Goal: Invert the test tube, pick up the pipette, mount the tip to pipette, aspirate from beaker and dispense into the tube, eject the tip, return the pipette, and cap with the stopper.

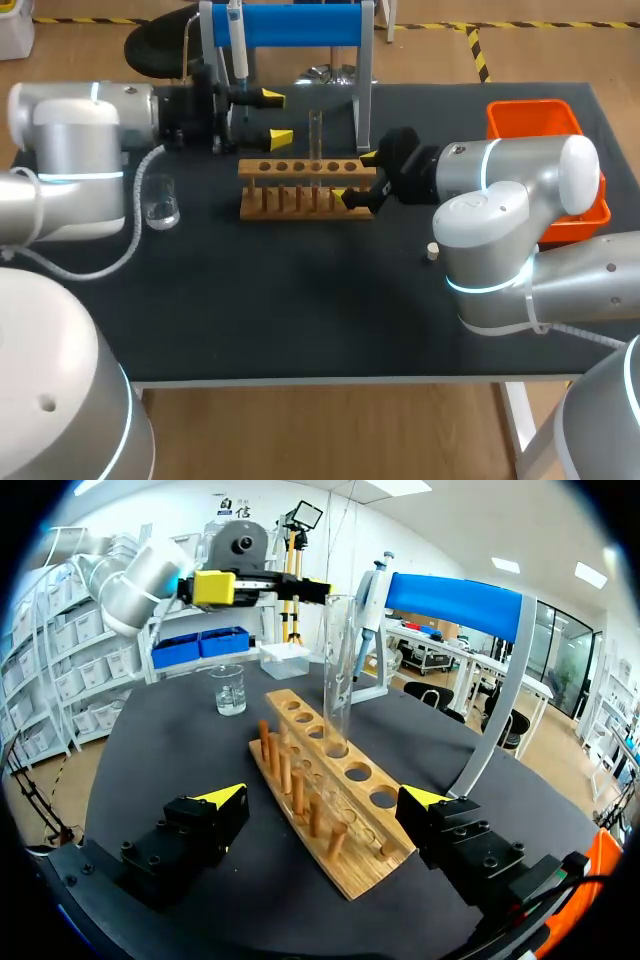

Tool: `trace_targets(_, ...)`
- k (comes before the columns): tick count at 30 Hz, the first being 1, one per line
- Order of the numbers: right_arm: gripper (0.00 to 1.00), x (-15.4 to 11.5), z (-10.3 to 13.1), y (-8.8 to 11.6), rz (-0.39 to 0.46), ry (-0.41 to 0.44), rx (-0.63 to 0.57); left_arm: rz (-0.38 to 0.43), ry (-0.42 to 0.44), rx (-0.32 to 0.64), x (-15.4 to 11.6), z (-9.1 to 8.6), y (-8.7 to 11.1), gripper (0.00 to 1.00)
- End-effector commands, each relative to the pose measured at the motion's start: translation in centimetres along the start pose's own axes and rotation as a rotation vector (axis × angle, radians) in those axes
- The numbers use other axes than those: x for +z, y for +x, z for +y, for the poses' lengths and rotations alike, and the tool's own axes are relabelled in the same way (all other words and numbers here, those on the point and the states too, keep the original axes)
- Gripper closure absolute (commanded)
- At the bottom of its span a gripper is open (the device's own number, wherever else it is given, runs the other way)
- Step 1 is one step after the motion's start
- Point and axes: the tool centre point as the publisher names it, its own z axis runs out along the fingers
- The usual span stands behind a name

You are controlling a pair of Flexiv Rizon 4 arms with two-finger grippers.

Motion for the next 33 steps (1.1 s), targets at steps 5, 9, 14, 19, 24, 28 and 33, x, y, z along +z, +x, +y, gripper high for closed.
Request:
trace_targets(5, 0.00, -0.1, 0.0, 0.0, 0.001, 0.000, 0.000, -0.026, -0.021, -0.001, -0.2, -0.4, 0.7, 0.00)
trace_targets(9, 0.00, -0.1, 0.0, 0.0, 0.001, 0.000, 0.000, -0.026, -0.021, -0.001, -0.2, -0.4, 0.7, 0.00)
trace_targets(14, 0.00, -0.1, 0.0, 0.0, 0.001, 0.000, 0.000, -0.026, -0.021, -0.001, -0.2, -0.4, 0.7, 0.00)
trace_targets(19, 0.00, -0.1, 0.0, 0.0, 0.001, 0.000, 0.000, -0.154, -0.055, -0.017, -4.9, 0.2, -0.3, 0.00)
trace_targets(24, 0.00, -0.1, 0.0, 0.0, 0.001, 0.000, 0.000, -0.323, -0.085, -0.042, -11.2, 1.2, -1.5, 0.00)
trace_targets(28, 0.00, -0.1, 0.0, 0.0, 0.001, 0.000, 0.000, -0.458, -0.117, -0.058, -15.5, 1.7, -2.4, 0.00)
trace_targets(33, 0.00, -0.1, 0.0, 0.0, 0.001, 0.000, 0.000, -0.604, -0.154, -0.099, -20.0, 2.8, -3.4, 0.00)
